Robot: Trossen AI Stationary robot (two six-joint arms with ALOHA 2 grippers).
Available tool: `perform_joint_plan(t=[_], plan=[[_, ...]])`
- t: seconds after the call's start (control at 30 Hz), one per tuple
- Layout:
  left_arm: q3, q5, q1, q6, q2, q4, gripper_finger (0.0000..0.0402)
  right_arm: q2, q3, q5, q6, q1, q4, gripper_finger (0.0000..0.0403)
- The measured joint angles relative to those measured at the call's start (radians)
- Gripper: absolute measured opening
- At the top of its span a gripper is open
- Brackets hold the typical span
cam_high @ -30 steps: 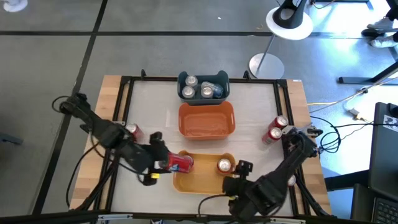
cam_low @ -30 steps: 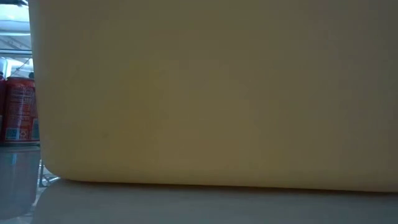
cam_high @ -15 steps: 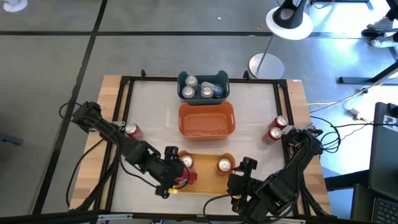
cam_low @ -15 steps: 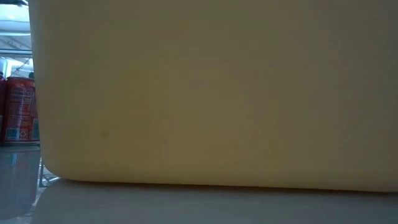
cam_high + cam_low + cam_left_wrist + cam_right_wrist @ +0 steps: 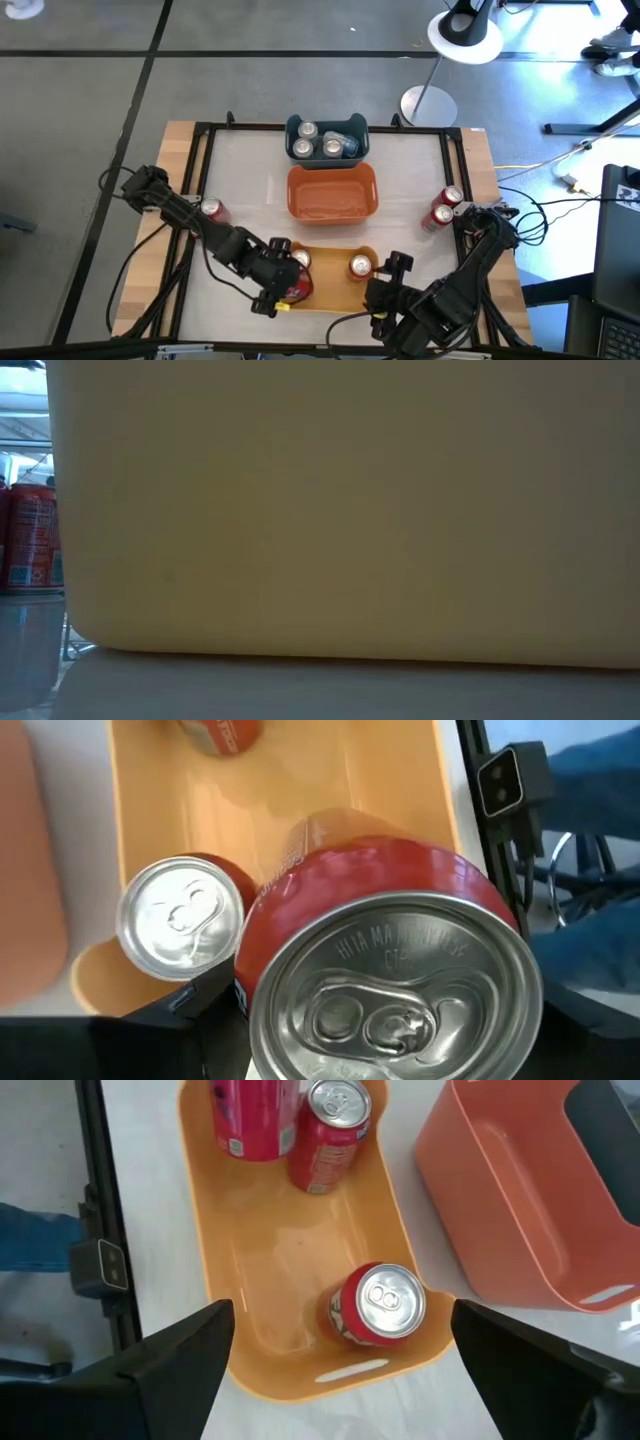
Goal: Sort soda cans
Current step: Put the bottom orange soda can into the yellow bin
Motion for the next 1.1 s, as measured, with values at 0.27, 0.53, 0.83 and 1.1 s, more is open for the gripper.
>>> perform_joint_plan(t=[0.27,0.53,0.83,1.1], plan=[[0.000,0.012,0.008,0.031,0.051,-0.022,0.0284,0.000,0.000,0.025,0.000,-0.013,0.000,0.0372],[0.000,0.024,0.009,0.031,0.080,-0.048,0.0284,0.002,0.000,0.025,-0.001,-0.025,0.016,0.0372],[0.000,0.054,0.031,0.055,0.128,-0.042,0.0296,0.011,0.000,0.018,-0.029,-0.045,0.053,0.0372],[0.000,0.139,0.075,-0.239,0.129,-0.053,0.0299,0.011,0.000,0.026,-0.046,-0.044,0.060,0.0372]])
